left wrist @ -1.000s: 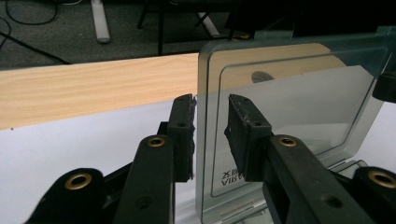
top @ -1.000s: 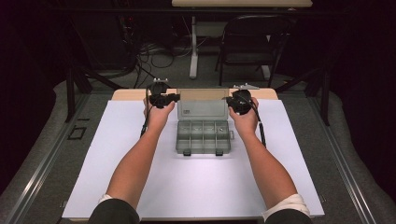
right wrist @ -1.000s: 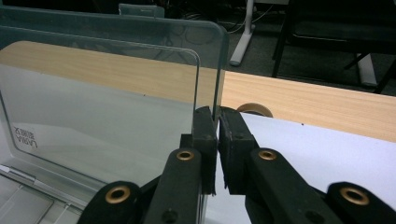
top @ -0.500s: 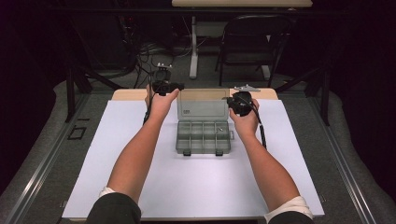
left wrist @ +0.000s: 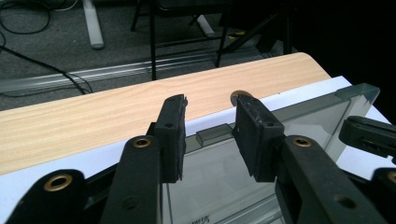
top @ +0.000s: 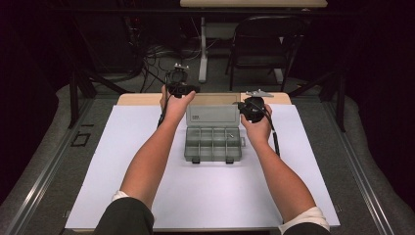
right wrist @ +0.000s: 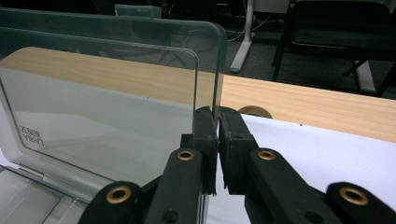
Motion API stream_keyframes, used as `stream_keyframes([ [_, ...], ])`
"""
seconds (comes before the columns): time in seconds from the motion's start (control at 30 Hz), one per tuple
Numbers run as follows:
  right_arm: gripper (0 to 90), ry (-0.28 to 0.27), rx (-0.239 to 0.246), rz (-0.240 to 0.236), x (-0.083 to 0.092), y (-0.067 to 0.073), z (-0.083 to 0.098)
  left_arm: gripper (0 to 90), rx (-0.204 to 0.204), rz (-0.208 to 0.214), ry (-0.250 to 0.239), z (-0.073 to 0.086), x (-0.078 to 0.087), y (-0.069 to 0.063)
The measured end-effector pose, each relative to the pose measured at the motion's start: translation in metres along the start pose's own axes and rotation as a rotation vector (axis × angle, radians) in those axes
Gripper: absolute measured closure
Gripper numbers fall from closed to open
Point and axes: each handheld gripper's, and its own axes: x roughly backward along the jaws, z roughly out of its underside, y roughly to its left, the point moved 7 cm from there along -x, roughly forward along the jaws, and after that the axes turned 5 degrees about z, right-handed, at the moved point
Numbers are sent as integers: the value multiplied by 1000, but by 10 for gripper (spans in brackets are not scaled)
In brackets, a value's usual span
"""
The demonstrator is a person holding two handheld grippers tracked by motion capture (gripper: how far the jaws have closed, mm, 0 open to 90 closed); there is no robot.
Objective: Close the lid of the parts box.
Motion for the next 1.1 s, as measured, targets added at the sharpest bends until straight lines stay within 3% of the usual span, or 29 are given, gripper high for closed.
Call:
stream_keyframes([
  [0.27, 862, -4, -6, -3, 0, 0, 1, 705, 9, 0, -3, 1, -3, -2],
  [1.1, 838, -2, -8, -18, 4, 0, 0, 714, -6, 1, -33, 6, 2, -7],
])
